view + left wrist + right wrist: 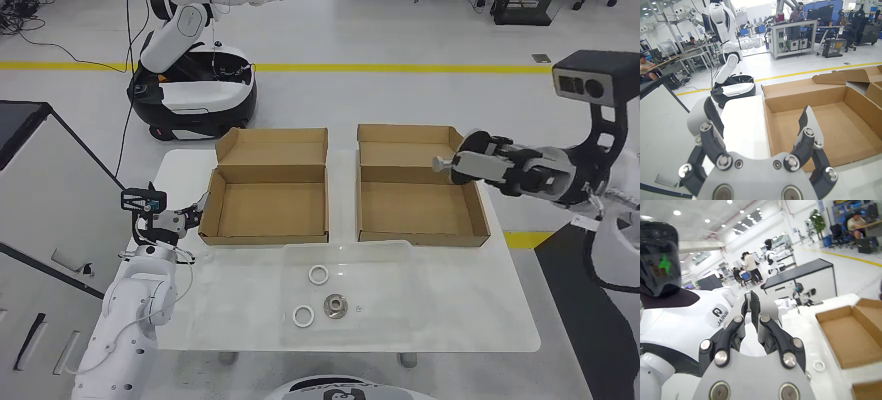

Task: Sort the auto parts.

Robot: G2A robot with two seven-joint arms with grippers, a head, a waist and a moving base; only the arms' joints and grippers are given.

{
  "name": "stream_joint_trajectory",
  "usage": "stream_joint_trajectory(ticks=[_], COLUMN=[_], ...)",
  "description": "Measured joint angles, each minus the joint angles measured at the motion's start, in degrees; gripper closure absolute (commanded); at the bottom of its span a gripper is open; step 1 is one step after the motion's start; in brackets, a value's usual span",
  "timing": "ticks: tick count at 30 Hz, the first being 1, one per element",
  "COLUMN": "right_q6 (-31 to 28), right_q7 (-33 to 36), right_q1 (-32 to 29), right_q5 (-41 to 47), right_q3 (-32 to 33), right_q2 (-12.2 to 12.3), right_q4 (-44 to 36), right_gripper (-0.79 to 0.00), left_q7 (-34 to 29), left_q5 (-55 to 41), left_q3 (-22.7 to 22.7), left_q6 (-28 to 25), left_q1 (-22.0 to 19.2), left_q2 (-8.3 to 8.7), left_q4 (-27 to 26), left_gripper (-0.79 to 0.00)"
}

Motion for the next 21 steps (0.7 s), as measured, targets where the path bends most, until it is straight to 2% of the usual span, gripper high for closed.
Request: stream_joint_trajectory(ticks=[3,6,10,14,17,21], right_q6=[10.2,18.9,25.1,25.3,23.8,21.6], right_q7=[5.6,12.4,19.9,25.2,26.5,26.4], right_q1=[0.5,3.0,8.3,15.7,22.4,32.3], right_q5=[-8.1,-18.7,-31.4,-41.3,-48.6,-56.0], right_q3=[6.0,8.9,6.9,0.4,-7.3,-20.9], right_q2=[1.2,2.5,3.8,4.6,4.6,3.7], right_q4=[-1.3,-3.2,-3.2,-1.1,2.0,8.5], right_gripper=[0.0,0.0,0.0,0.0,0.0,0.0], left_q7=[0.0,0.0,0.0,0.0,0.0,0.0], left_q5=[0.0,0.0,0.0,0.0,0.0,0.0], left_q3=[0.0,0.0,0.0,0.0,0.0,0.0], left_q6=[0.0,0.0,0.0,0.0,0.0,0.0], left_q1=[0.0,0.0,0.0,0.0,0.0,0.0], left_q2=[0.0,0.0,0.0,0.0,0.0,0.0], left_q4=[0.0,0.0,0.0,0.0,0.0,0.0], left_gripper=[-0.785,-0.785,-0.785,-0.785,-0.785,-0.785])
